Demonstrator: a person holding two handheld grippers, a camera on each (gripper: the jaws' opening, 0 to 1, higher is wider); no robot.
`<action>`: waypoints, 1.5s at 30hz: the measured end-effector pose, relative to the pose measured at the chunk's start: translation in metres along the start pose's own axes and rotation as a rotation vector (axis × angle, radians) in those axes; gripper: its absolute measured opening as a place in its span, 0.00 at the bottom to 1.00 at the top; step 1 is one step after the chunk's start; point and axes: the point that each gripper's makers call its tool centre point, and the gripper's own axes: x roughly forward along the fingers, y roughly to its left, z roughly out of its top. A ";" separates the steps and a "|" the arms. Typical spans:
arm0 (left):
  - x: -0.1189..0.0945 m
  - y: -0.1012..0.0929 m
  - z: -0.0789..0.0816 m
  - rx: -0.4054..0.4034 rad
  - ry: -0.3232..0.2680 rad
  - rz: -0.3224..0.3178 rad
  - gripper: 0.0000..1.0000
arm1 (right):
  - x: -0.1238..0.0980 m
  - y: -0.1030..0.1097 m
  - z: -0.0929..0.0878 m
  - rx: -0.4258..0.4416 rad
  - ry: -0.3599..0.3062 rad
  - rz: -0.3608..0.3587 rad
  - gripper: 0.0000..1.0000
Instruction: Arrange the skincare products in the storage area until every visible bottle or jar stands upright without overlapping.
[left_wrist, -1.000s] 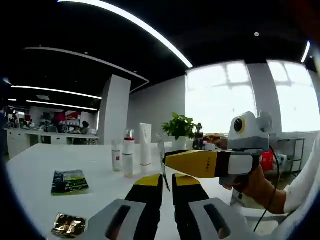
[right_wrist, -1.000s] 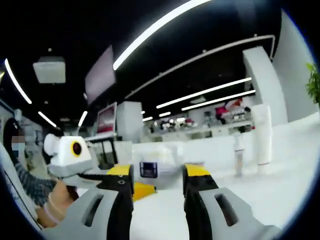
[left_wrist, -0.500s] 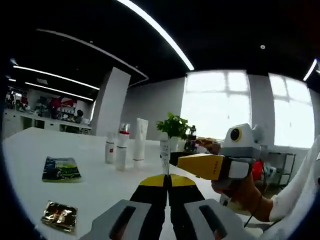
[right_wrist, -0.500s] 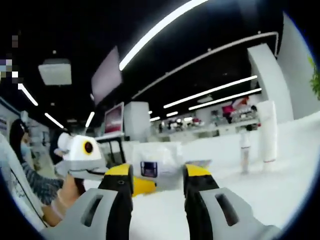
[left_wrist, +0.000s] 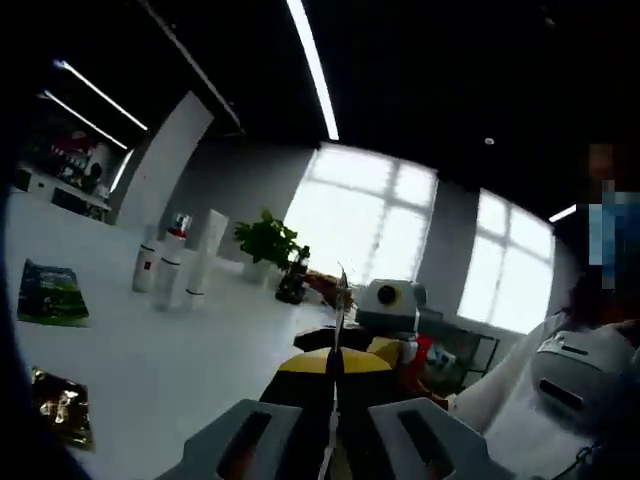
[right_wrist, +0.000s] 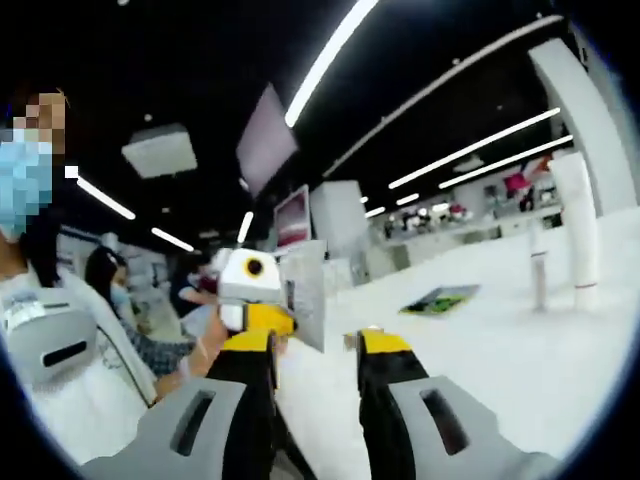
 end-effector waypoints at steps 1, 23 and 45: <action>0.000 -0.004 -0.002 -0.011 0.007 -0.026 0.00 | 0.001 0.006 -0.001 0.016 0.000 0.033 0.24; -0.013 -0.011 -0.012 0.066 0.085 -0.024 0.03 | -0.005 0.021 0.006 0.109 -0.033 0.129 0.00; -0.027 0.009 0.012 -0.108 0.006 0.046 0.00 | -0.001 0.008 -0.001 -0.187 -0.023 -0.002 0.15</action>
